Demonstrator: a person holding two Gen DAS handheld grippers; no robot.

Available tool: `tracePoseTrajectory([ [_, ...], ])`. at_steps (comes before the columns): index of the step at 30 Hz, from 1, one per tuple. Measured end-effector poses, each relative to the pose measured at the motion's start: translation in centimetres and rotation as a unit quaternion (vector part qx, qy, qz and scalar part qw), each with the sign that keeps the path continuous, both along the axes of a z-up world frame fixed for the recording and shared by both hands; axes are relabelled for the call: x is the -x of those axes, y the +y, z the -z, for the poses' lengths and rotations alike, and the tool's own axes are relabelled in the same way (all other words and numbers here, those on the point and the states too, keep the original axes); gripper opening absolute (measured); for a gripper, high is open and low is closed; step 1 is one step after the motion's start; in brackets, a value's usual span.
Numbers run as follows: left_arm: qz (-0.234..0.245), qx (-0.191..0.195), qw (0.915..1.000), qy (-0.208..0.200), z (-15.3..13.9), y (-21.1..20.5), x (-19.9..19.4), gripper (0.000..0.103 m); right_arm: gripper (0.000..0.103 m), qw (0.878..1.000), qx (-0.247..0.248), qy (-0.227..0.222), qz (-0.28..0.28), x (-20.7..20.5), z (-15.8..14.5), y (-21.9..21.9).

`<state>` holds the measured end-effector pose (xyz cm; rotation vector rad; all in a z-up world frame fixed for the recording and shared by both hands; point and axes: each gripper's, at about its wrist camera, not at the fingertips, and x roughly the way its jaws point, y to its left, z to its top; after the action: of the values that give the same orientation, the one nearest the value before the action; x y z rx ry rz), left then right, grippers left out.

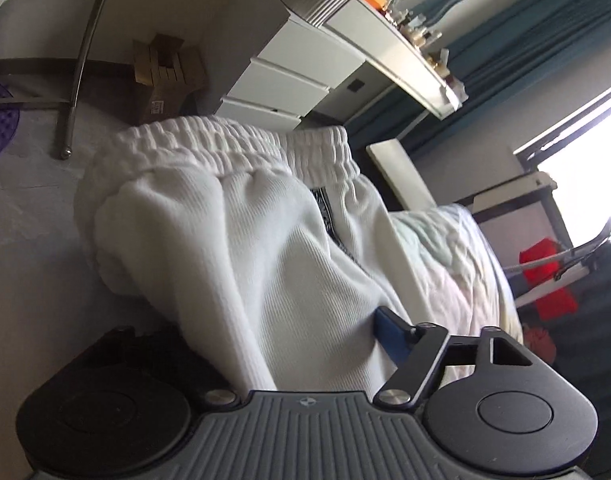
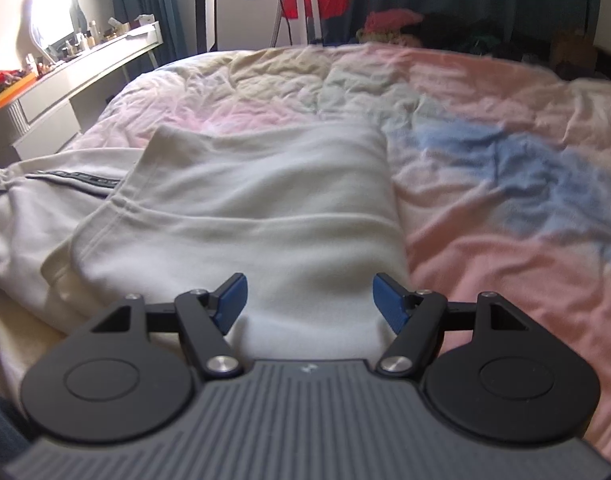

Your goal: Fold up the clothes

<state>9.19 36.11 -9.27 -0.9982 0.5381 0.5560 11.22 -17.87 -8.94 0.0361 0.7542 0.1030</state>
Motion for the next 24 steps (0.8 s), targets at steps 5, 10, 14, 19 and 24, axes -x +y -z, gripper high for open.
tracePoseTrajectory([
  [5, -0.011, 0.006, 0.9997, -0.023, 0.0, 0.3, 1.0, 0.047, 0.071, 1.0, -0.003, 0.025, 0.0, -0.4, 1.4, -0.1],
  [10, 0.004, -0.078, 0.9966, -0.027, -3.2, -2.1, 1.4, 0.024, 0.071, 1.0, 0.008, 0.025, -0.001, -0.5, 1.6, 0.1],
  [14, 0.015, -0.157, 0.9866, -0.041, -7.0, -5.7, 1.5, 0.02, 0.071, 1.0, 0.0, 0.025, 0.001, -0.3, 1.3, -0.2],
  [19, 0.061, -0.227, 0.9685, -0.082, -10.3, -13.9, 1.1, 0.017, 0.072, 1.0, -0.003, 0.009, 0.012, 0.0, 0.4, -0.8],
  [24, 0.119, -0.284, 0.9421, -0.133, -13.0, -23.4, 0.5, 0.017, 0.072, 0.999, -0.011, -0.015, 0.029, 0.4, -1.0, -2.2],
])
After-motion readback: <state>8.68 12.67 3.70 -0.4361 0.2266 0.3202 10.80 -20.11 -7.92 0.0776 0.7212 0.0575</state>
